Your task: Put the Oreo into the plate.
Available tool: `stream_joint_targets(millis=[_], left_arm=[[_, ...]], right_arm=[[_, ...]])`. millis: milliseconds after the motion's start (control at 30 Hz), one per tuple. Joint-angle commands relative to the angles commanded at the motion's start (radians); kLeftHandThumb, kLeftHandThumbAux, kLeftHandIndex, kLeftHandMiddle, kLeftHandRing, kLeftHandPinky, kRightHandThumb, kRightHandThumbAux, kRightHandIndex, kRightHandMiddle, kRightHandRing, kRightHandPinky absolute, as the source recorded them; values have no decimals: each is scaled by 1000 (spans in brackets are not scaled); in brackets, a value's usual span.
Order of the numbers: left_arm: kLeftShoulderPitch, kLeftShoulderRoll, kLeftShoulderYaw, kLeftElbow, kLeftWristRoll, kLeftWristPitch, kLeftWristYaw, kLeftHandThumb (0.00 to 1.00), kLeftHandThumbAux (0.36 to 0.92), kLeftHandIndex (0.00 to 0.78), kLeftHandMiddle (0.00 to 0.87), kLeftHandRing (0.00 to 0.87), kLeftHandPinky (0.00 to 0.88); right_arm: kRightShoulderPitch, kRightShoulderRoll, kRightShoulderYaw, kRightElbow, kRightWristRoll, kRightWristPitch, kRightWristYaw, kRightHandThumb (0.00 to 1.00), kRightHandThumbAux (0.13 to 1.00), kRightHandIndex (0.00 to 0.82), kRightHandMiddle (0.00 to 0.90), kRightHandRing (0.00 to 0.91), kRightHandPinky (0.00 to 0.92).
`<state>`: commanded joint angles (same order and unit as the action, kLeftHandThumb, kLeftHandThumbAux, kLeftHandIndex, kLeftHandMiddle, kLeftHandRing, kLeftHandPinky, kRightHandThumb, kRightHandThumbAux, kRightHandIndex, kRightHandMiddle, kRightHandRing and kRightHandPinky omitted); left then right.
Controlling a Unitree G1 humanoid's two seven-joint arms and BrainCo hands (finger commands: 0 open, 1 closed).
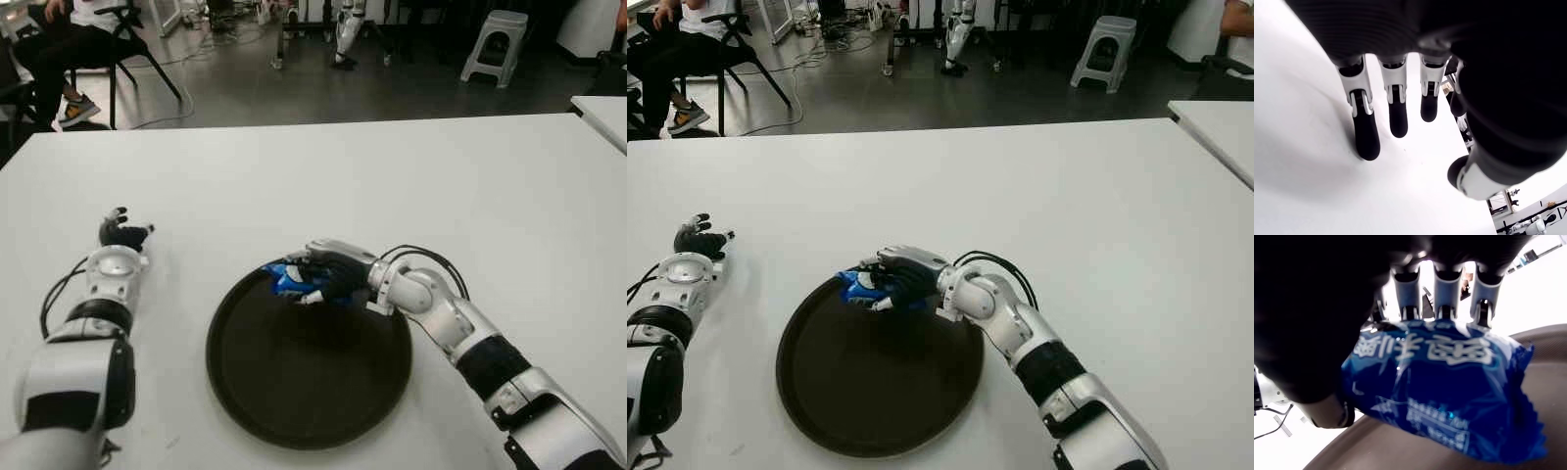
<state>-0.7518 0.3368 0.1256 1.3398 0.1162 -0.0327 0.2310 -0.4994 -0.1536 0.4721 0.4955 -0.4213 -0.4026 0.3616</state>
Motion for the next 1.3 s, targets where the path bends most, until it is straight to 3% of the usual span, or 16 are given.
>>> stream_joint_targets(millis=[167, 200, 267, 333, 433, 633, 933, 1300], left_arm=[[0, -2, 8, -1, -8, -6, -1, 285, 762, 75, 124, 145, 140], [0, -2, 9, -2, -9, -7, -1, 283, 761, 74, 124, 144, 134], [0, -2, 9, -1, -8, -6, -2, 284, 761, 75, 126, 144, 131], [0, -2, 9, -1, -8, -6, -2, 288, 762, 77, 128, 144, 131], [0, -2, 8, -1, -6, -7, -3, 291, 762, 78, 128, 144, 130], [0, -1, 7, -2, -5, -5, -5, 294, 768, 69, 111, 132, 127], [2, 1, 4, 0, -1, -5, -7, 294, 768, 79, 131, 151, 154], [3, 0, 1, 0, 2, -6, 0, 268, 755, 73, 127, 145, 128]], right_arm=[[1, 3, -4, 2, 23, 3, 20, 670, 731, 404, 292, 269, 186], [1, 4, -5, 3, 26, 2, 23, 473, 706, 334, 270, 245, 160], [3, 4, -6, 2, 33, 2, 32, 285, 687, 260, 245, 221, 139], [4, 3, -7, 0, 38, 1, 41, 151, 669, 195, 214, 196, 121], [5, -1, -6, -6, 49, -8, 61, 72, 649, 133, 174, 161, 101], [7, -9, -5, -6, 67, -36, 91, 7, 545, 41, 76, 76, 80], [1, -6, -14, 37, 103, -104, 108, 0, 352, 7, 37, 41, 74], [-13, -15, -9, 72, 78, -153, 90, 0, 345, 3, 24, 15, 41]])
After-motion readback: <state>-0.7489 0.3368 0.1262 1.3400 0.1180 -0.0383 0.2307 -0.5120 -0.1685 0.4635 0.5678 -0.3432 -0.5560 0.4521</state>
